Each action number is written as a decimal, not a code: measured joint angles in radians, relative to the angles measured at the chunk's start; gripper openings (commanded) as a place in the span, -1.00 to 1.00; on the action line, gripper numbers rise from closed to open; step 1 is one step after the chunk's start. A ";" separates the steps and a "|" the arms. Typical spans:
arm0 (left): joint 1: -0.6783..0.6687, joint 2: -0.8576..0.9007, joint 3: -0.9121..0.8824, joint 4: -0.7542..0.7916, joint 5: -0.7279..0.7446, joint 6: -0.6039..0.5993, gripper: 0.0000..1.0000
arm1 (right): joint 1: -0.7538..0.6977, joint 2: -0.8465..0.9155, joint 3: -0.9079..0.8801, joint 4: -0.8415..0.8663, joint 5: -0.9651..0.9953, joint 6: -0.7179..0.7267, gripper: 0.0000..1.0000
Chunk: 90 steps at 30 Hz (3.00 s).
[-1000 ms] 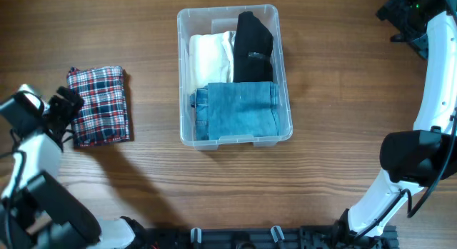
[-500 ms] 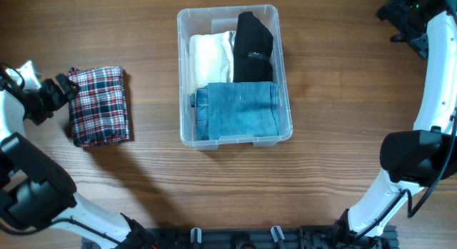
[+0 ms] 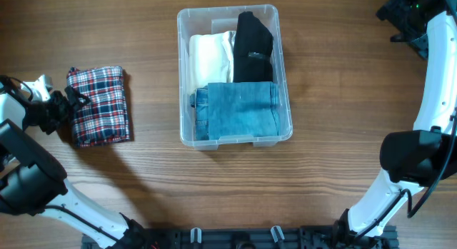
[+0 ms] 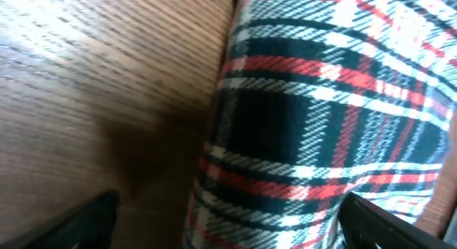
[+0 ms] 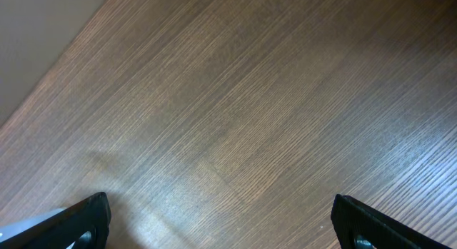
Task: Pack container
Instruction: 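Grasp the edge of the plaid cloth with the left gripper, then lift the plaid cloth with the left gripper and carry it over the bin, then lower the plaid cloth onto the denim and open the left gripper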
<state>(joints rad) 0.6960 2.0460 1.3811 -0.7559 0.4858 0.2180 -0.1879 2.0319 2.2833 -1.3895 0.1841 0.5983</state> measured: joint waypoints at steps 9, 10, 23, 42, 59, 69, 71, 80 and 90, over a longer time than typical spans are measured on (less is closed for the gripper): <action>0.000 0.018 0.002 -0.018 0.079 0.007 1.00 | 0.000 0.000 0.000 0.000 0.000 0.000 0.99; 0.000 0.020 0.002 -0.019 0.086 0.009 1.00 | 0.000 0.000 0.000 0.000 0.000 0.000 1.00; 0.001 0.061 0.012 -0.024 0.146 -0.001 -0.38 | 0.000 0.000 0.000 0.000 0.000 0.000 1.00; -0.061 -0.189 0.178 -0.060 0.422 -0.135 -0.92 | 0.000 0.000 0.000 0.000 0.000 0.000 1.00; -1.180 -0.629 0.240 -0.218 -0.029 0.177 -0.92 | 0.000 0.000 0.000 0.000 0.000 0.000 1.00; -1.221 -0.441 0.240 -0.268 -0.209 0.284 -0.92 | 0.000 0.000 0.000 0.000 0.000 0.000 0.99; -1.221 -0.416 0.240 -0.293 -0.212 0.298 -0.92 | 0.000 0.000 0.000 0.000 0.000 0.000 1.00; -1.221 -0.334 0.240 -0.412 -0.204 0.421 -0.92 | 0.000 0.000 0.000 0.000 0.000 0.000 1.00; -1.221 -0.329 0.240 -0.415 -0.113 0.522 0.88 | 0.000 0.000 0.000 0.000 0.000 0.000 0.99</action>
<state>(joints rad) -0.5247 1.7168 1.6207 -1.1713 0.3729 0.7399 -0.1879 2.0319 2.2833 -1.3895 0.1841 0.5983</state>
